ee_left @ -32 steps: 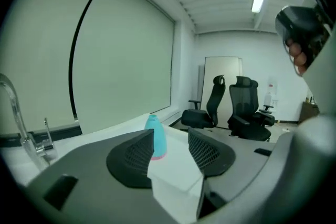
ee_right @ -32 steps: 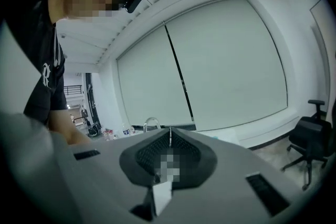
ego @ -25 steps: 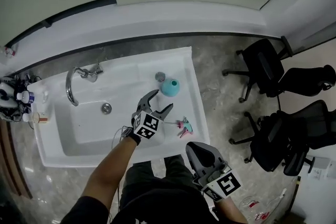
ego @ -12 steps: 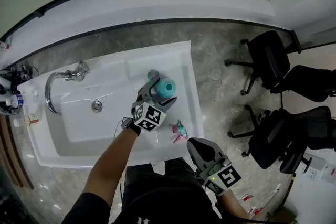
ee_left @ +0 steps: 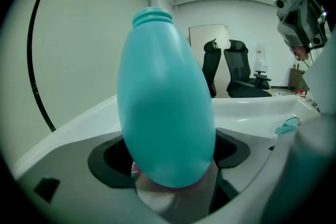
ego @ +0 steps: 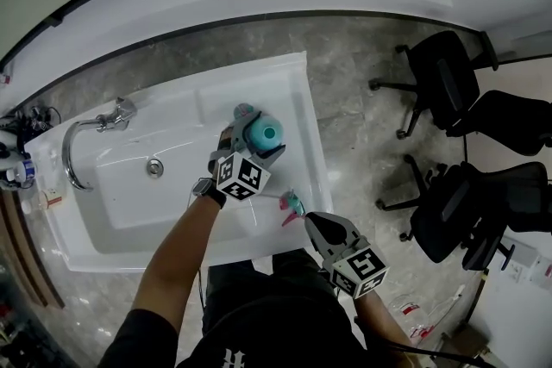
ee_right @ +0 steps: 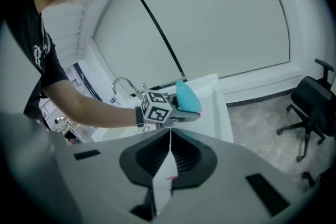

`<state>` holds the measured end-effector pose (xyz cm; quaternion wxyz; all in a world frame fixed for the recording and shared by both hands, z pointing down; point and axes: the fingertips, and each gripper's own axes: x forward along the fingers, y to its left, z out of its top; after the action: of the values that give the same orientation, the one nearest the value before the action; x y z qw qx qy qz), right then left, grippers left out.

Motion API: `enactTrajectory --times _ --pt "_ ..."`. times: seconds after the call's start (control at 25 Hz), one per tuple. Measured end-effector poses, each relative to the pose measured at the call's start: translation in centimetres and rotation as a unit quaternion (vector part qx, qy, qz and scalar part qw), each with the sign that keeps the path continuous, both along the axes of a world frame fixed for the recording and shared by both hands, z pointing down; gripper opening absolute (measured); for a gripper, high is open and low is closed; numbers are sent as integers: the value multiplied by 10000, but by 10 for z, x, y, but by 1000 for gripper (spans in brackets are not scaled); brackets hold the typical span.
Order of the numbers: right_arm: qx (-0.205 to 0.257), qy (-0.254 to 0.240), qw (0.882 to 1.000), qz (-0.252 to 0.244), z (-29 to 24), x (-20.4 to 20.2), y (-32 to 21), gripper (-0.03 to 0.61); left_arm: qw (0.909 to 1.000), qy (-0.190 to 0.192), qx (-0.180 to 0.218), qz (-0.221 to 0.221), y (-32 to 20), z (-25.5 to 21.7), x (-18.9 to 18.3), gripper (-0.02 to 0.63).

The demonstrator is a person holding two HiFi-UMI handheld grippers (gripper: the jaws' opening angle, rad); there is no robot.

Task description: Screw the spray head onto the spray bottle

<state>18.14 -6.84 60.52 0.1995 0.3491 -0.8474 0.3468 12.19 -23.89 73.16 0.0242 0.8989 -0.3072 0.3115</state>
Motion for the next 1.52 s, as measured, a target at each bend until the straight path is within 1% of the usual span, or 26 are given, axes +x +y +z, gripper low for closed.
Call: enactTrajectory --times 0.08,0.16,0.28,0.36,0.44,0.56,0.64,0.76,0.88,1.08,1.16,1.24,1.32,1.44,1.52 --pt "-296 292 9991 -127 21 3 7 0 9998 67 -143 76 1 -1 2 430" --pt "-583 563 9960 -384 44 1 15 0 9994 31 -309 172 8 -3 1 428" --pt "-734 998 9892 -781 76 -4 21 63 9987 -94 -456 200 24 -13 -8 428" --pt "-818 1329 9832 -944 94 -5 23 94 9985 -158 -492 183 35 -20 -19 428" --pt "-905 1678 9765 -1007 107 -3 24 119 9981 -174 -550 198 46 -27 -29 428" --pt "-1051 2315 9611 -1082 126 1 29 124 9973 -69 -699 207 58 -34 -41 428" --pt "-1099 2601 9532 -1080 134 4 30 124 9963 -3 -828 215 65 -36 -45 428" --pt "-1290 2556 9537 -916 136 0 29 124 9949 -153 -954 273 73 -34 -51 428" --pt "-1436 2469 9542 -892 137 -7 26 124 9930 -296 -1109 267 76 -32 -55 428" --pt "-1593 2297 9560 -887 138 -16 22 125 9902 -183 -1363 257 80 -33 -56 428" --pt "-1640 2159 9588 -843 141 -20 18 145 9886 -162 -1474 244 80 -32 -57 428" --pt "-1645 2158 9587 -857 138 -23 15 153 9870 -101 -1591 220 80 -32 -57 428" --pt "-1641 2160 9584 -892 133 -26 13 153 9853 -63 -1684 294 81 -33 -55 428" --pt "-1702 2082 9591 -885 134 -32 13 153 9842 -149 -1709 434 83 -33 -54 428" --pt "-1738 2162 9571 -836 139 -34 13 153 9847 -220 -1685 388 81 -31 -57 428"
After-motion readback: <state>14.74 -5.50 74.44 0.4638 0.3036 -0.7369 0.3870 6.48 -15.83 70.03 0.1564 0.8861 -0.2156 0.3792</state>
